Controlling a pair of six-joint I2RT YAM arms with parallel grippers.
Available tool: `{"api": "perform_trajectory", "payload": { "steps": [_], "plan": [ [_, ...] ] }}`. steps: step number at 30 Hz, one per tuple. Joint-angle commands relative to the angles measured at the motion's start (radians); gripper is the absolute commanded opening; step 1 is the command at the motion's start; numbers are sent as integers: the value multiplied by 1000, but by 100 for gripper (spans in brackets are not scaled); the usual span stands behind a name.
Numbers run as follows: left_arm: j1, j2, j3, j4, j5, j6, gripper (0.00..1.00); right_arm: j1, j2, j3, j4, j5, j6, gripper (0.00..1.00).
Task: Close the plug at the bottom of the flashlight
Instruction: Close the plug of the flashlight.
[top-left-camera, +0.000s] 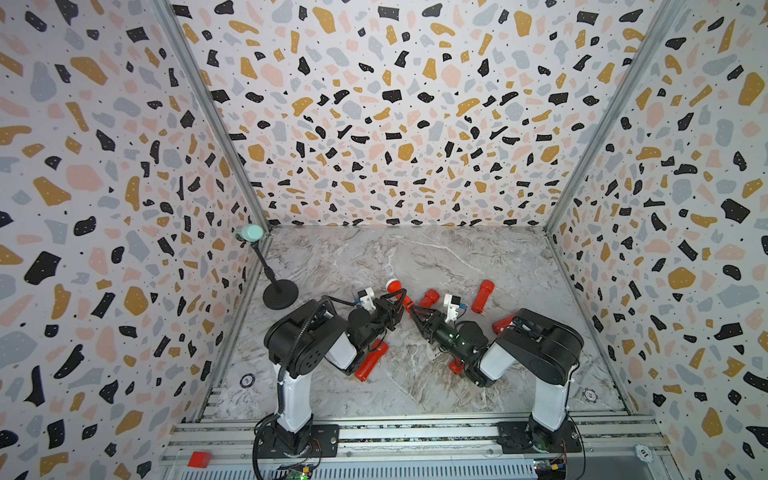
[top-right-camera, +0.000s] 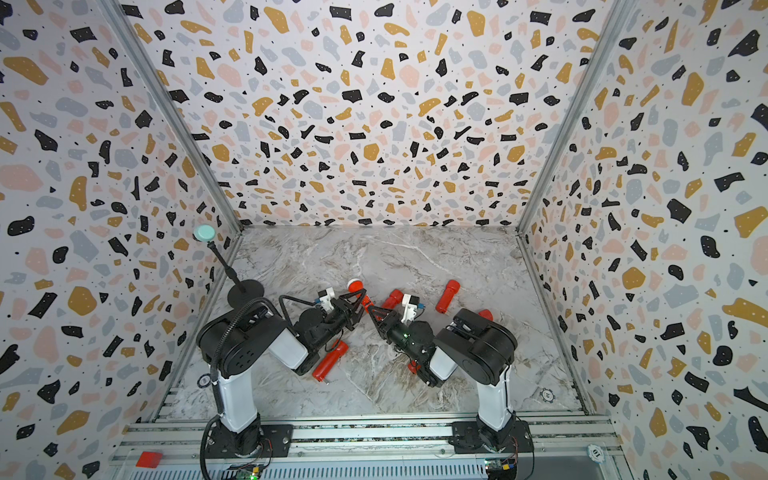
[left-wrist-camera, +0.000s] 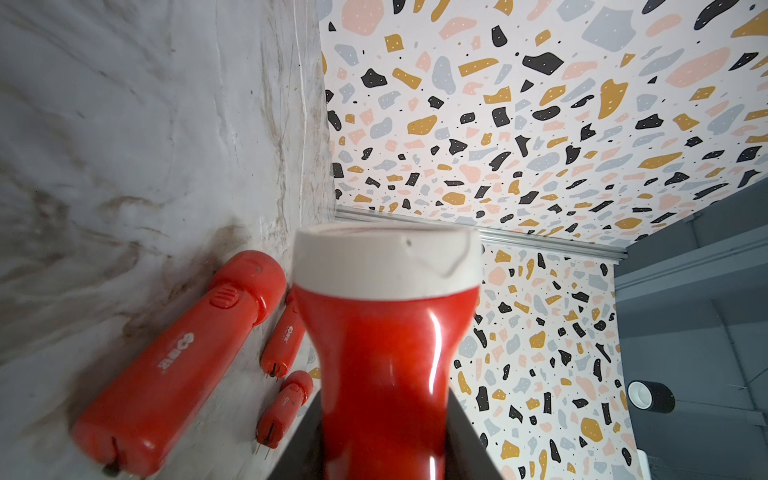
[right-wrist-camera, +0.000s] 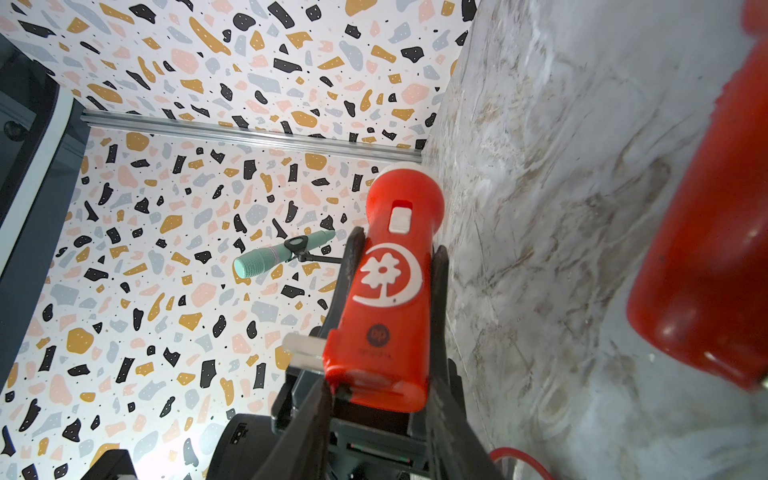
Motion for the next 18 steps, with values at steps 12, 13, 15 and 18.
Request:
{"api": "perform_trajectory", "payload": {
  "steps": [12, 13, 15, 18],
  "plan": [
    [-31, -70, 17, 225, 19, 28, 0, -12, -2, -6, 239, 4, 10, 37],
    [-31, -72, 17, 224, 19, 28, 0, -12, -1, -7, 239, 4, 11, 37],
    [-35, -77, 20, 223, 19, 28, 0, -15, 0, -7, 239, 3, 13, 37],
    [-38, -87, 21, 221, 18, 25, 0, -17, 2, -14, 239, 6, 17, 36]
  ]
}}
